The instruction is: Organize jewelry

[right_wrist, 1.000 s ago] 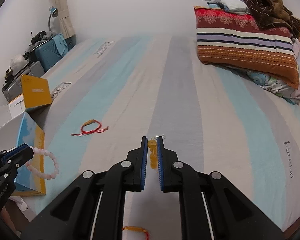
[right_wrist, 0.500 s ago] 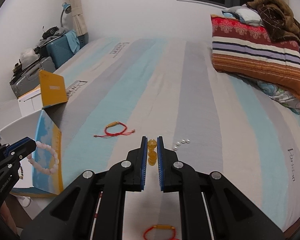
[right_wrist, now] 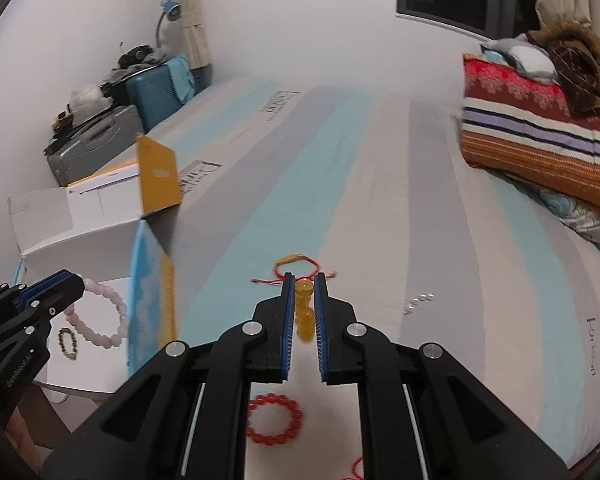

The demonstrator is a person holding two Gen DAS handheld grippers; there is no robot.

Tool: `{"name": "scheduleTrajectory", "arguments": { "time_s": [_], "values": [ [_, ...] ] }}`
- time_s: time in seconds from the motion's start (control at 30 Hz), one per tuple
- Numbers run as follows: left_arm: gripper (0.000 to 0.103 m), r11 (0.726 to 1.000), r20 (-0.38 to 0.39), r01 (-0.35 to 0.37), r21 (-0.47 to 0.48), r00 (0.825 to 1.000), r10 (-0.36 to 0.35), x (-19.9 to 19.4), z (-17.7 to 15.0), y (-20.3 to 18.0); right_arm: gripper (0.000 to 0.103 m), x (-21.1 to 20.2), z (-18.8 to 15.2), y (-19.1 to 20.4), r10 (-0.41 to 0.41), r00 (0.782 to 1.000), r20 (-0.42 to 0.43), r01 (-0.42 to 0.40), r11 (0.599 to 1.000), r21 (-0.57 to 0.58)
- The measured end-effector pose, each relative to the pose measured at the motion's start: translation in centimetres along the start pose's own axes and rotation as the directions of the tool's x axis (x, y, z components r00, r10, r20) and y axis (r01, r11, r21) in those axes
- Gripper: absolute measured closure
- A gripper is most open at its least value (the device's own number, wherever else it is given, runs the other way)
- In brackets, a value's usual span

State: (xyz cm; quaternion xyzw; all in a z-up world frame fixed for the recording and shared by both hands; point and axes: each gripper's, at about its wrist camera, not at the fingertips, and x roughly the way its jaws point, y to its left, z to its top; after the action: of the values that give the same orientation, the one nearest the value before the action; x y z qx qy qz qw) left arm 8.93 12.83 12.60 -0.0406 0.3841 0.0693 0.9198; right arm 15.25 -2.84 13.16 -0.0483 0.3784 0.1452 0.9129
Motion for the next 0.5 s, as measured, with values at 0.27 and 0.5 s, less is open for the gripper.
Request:
{"name": "scheduleTrajectory", "arguments": {
  "time_s": [0.27,0.5],
  "values": [
    [0.091,0.999,0.005,-0.033,-0.034,0.999,0.033,-1.7,-0.3,4.1,0.094,-0.8,0.8,5.2,0.034,0.999,0.011,-0.033,0.998,-0.046],
    [0.091,0.994,0.006,-0.077,-0.078,0.997,0.077,-3.1,-0.7,7.9,0.094,-1.3,1.1,10.1,0.08,0.997,0.014,-0.078,0.992,-0.095]
  ]
}}
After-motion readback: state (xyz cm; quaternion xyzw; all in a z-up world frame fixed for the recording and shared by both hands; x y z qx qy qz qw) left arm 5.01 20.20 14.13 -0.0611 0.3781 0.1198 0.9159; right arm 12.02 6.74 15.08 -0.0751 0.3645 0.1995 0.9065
